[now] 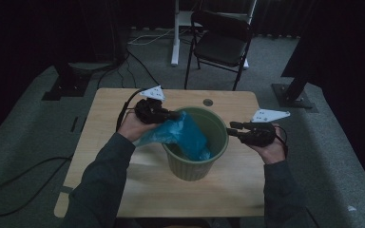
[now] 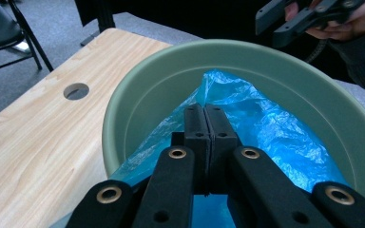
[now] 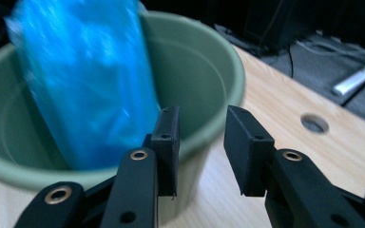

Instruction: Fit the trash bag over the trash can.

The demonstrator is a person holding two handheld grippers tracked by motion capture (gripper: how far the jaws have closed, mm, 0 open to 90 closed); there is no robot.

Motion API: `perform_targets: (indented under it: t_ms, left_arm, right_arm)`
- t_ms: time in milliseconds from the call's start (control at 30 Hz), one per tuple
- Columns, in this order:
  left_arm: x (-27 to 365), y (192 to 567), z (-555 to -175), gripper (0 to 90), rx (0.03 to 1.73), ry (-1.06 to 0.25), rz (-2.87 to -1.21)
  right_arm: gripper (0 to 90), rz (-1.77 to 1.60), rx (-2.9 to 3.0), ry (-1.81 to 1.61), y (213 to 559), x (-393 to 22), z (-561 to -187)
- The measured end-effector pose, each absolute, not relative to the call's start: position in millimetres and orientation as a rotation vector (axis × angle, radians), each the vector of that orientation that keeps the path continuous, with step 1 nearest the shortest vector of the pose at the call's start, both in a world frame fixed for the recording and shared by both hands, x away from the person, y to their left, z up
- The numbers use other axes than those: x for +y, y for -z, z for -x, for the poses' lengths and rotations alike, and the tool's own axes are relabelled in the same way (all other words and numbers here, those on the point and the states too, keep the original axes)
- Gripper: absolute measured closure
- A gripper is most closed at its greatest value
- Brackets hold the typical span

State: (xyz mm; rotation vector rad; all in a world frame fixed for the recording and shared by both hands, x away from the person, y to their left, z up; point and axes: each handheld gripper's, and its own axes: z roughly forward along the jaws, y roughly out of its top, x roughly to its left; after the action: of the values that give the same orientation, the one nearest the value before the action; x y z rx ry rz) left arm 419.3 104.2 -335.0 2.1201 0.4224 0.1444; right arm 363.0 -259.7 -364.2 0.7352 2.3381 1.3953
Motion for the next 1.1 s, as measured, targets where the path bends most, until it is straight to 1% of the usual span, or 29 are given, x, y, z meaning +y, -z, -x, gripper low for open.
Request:
perform_targets:
  t_ms: [267, 400, 533, 600, 700, 767, 867, 933, 967, 1100]
  left_arm:
    - [93.0, 331.7, -415.9, 89.3, 0.396, -0.16, -2.125]
    - [84.5, 328.2, -410.6, 89.2, 0.361, -0.168, -2.133]
    - [78.8, 327.2, -407.9, 89.2, 0.337, -0.171, -2.142]
    - [76.8, 327.5, -407.6, 89.0, 0.332, -0.167, -2.141]
    - [74.5, 328.1, -406.7, 89.0, 0.327, -0.168, -2.14]
    - [73.4, 328.0, -405.7, 89.0, 0.323, -0.169, -2.141]
    - [73.1, 327.8, -405.0, 88.0, 0.318, -0.17, -2.143]
    - [74.0, 327.6, -404.9, 85.2, 0.322, -0.174, -2.144]
    - [74.9, 327.6, -404.7, 84.1, 0.327, -0.175, -2.139]
    - [82.1, 325.9, -403.8, 77.9, 0.346, -0.181, -2.119]
  right_arm:
    - [64.2, -0.64, 2.388, -1.426, 353.3, -229.4, -369.1]
    - [59.7, -0.606, 2.424, -1.456, 351.1, -212.4, -377.5]
    - [52.7, -0.573, 2.474, -1.459, 350.2, -200.1, -385.3]
    - [51.1, -0.546, 2.498, -1.467, 350.1, -195.1, -387.8]
    - [51.5, -0.52, 2.528, -1.485, 350.5, -189.3, -390.9]
    - [57.5, -0.512, 2.541, -1.494, 351.1, -186.8, -392.5]
    - [77.9, -0.473, 2.54, -1.484, 351.8, -184.9, -390.6]
    - [87.1, -0.462, 2.533, -1.455, 352.9, -185.2, -388.7]
    - [89.8, -0.458, 2.529, -1.446, 353.5, -186.1, -388.3]
    - [90.0, -0.477, 2.505, -1.439, 354.8, -192.5, -386.0]
